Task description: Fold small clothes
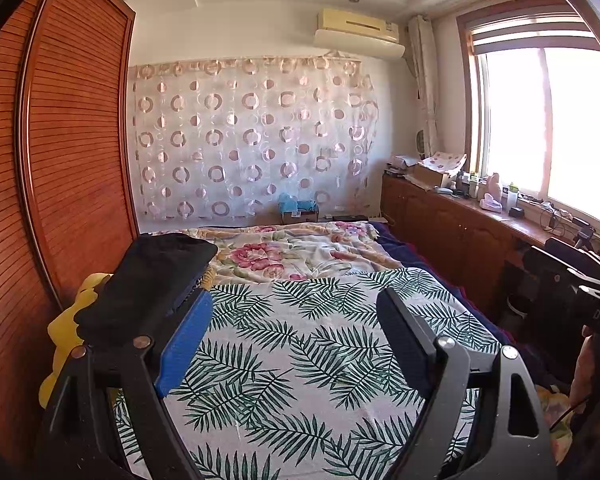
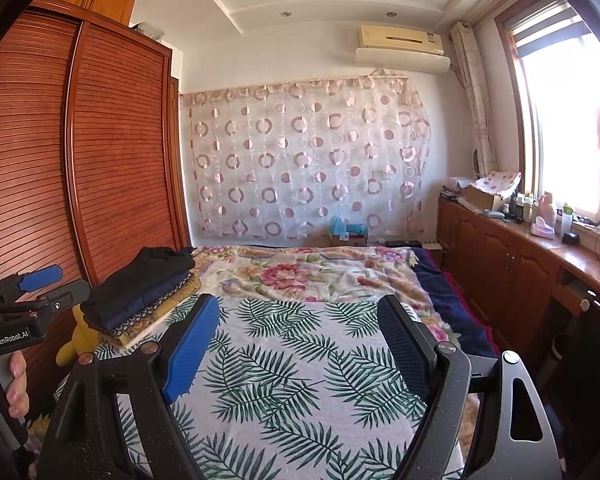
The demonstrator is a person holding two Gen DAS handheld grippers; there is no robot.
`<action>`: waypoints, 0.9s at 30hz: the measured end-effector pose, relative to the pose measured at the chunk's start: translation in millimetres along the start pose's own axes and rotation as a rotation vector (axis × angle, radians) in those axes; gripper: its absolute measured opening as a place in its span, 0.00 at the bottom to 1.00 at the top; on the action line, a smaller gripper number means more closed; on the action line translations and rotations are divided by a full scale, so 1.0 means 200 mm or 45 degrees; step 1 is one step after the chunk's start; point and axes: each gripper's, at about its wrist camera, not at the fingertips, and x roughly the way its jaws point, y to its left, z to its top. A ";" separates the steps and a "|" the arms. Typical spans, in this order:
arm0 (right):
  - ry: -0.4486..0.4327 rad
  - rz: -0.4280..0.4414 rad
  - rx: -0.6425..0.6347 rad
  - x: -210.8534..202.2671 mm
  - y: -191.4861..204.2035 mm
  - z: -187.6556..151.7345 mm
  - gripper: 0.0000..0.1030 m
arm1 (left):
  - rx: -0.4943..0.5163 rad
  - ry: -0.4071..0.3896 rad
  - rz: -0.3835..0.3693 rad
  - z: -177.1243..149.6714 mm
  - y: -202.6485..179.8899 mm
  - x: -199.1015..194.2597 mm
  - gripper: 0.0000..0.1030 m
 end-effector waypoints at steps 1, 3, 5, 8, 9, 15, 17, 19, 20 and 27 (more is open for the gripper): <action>0.001 0.002 -0.001 0.00 0.00 0.00 0.80 | -0.001 0.000 0.000 0.00 0.00 0.00 0.82; 0.001 0.002 -0.002 0.00 -0.01 0.00 0.80 | 0.000 -0.001 -0.001 0.00 0.00 0.00 0.82; -0.001 0.003 -0.003 0.00 -0.01 0.00 0.80 | -0.003 -0.002 0.000 -0.01 0.01 0.00 0.82; -0.002 0.003 -0.003 0.00 -0.02 0.00 0.80 | -0.001 -0.001 0.000 -0.02 0.01 0.01 0.82; -0.003 0.004 -0.002 0.00 -0.02 0.00 0.80 | 0.000 -0.002 0.001 -0.02 0.01 0.01 0.82; 0.000 0.006 -0.006 0.00 -0.03 0.00 0.80 | -0.004 0.000 -0.004 -0.02 0.01 0.01 0.82; 0.000 0.006 -0.008 -0.01 -0.04 0.00 0.80 | -0.001 -0.001 -0.001 -0.02 0.01 0.01 0.82; 0.001 0.008 -0.007 -0.01 -0.06 0.00 0.80 | -0.004 0.001 -0.004 -0.02 0.01 0.01 0.82; 0.000 0.008 -0.007 -0.01 -0.06 0.00 0.80 | -0.003 0.001 -0.004 -0.02 0.01 0.01 0.82; 0.000 0.011 -0.008 -0.01 -0.07 0.00 0.80 | -0.004 -0.001 -0.004 -0.02 0.01 0.01 0.82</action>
